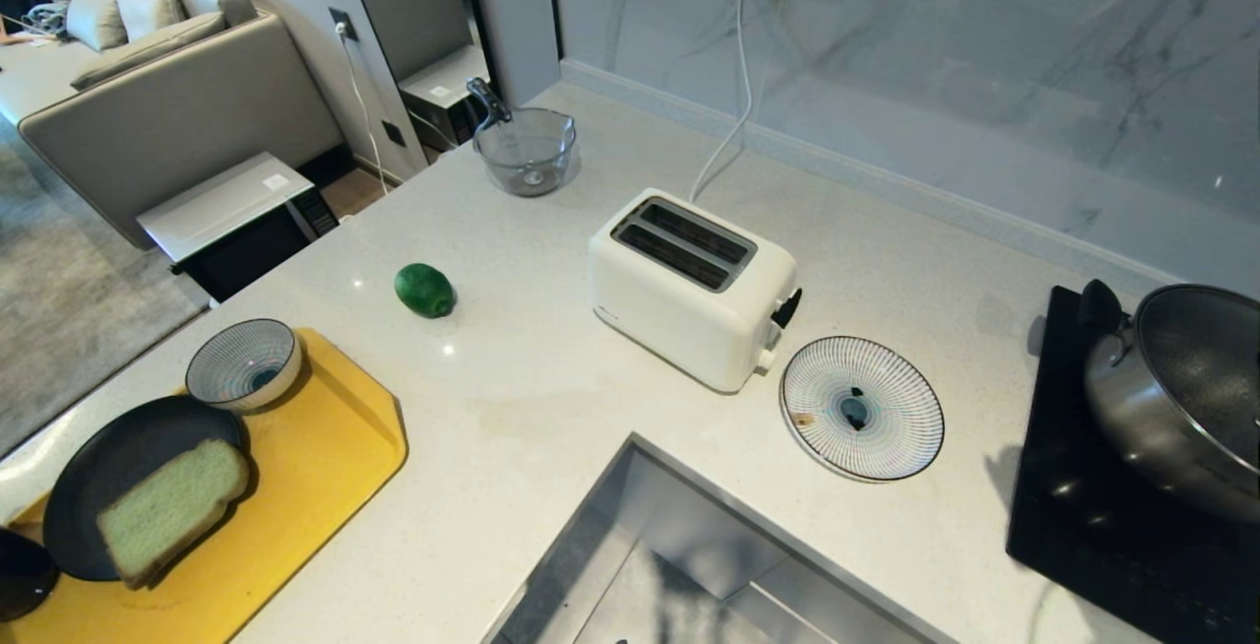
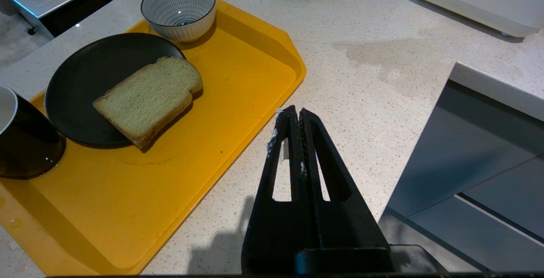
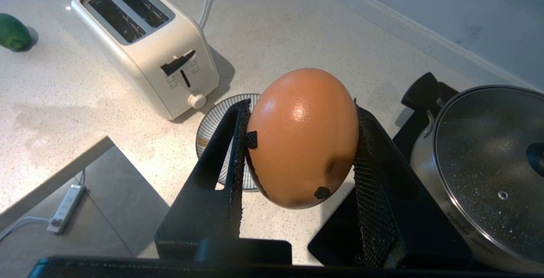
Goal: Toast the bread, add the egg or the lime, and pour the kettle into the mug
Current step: Put the egg in the bowl
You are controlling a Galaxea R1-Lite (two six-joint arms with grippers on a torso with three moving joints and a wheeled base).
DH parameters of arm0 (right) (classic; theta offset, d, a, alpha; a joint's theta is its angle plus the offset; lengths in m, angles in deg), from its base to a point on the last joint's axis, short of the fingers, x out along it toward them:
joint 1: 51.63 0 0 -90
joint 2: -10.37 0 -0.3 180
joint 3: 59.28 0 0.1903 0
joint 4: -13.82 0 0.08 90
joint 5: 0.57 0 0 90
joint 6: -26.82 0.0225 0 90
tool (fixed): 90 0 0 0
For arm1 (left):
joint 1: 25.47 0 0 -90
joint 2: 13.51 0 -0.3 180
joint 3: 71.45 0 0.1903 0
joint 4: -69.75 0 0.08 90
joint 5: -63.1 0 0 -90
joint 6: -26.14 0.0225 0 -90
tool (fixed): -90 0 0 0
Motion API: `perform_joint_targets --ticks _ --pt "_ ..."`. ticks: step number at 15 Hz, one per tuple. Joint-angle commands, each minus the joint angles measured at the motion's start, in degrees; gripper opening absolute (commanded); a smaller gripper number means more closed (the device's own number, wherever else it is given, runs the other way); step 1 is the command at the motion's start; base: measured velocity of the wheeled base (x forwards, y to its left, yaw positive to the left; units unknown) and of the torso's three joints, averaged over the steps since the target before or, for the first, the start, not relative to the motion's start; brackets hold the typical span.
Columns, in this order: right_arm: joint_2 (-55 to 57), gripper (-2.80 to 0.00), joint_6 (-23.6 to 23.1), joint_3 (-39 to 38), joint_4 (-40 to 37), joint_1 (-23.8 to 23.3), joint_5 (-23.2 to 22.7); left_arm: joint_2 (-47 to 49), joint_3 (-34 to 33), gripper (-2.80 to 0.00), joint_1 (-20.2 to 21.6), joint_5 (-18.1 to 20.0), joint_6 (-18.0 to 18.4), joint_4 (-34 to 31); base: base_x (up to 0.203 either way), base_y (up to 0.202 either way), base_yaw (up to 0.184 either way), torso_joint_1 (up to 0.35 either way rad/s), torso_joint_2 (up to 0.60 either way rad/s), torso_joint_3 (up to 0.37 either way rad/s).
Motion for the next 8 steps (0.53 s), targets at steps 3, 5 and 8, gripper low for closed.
perform_joint_targets --ticks 3,5,8 --pt "-0.50 -2.80 0.07 -1.05 0.01 0.03 -0.08 -0.13 -0.97 -2.80 0.01 -0.02 0.02 0.05 0.000 0.000 0.000 0.000 0.00 0.000" --pt "-0.50 -2.80 0.07 -1.22 0.10 0.03 -0.09 -0.13 -0.97 -2.80 0.01 -0.02 -0.05 0.12 0.000 0.000 0.000 0.000 0.00 0.000" --pt "-0.59 -2.80 0.16 -0.86 0.02 0.03 -0.09 -0.13 -0.97 -2.80 0.01 -0.02 -0.05 0.05 0.000 0.000 0.000 0.000 0.00 0.000"
